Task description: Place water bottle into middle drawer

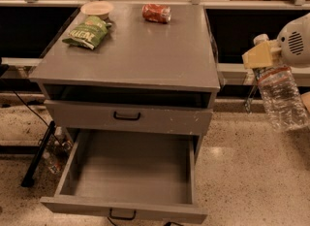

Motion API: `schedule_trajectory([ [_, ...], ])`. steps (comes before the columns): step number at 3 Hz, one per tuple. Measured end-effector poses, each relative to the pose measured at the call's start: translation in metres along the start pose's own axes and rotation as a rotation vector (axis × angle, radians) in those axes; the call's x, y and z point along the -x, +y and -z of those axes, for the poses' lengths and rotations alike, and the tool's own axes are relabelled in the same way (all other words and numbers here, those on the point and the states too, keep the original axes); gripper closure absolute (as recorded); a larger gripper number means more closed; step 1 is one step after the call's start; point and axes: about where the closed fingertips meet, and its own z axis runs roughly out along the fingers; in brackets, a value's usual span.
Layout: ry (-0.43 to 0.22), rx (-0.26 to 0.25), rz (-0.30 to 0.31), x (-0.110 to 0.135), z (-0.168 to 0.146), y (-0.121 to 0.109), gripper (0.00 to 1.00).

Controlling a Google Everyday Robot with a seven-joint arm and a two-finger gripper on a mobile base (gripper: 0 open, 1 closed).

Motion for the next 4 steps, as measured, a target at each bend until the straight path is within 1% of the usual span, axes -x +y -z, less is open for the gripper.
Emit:
schedule_trajectory([
  [1, -0.013, 0.074, -0.005, -0.001, -0.026, 0.032, 1.00],
  [2, -0.035, 0.133, 0.001, -0.001, -0.048, 0.062, 1.00],
  [3, -0.017, 0.224, 0.022, -0.015, -0.072, 0.102, 1.00],
  [4, 0.017, 0.273, 0.050, -0.029, -0.085, 0.126, 1.00],
])
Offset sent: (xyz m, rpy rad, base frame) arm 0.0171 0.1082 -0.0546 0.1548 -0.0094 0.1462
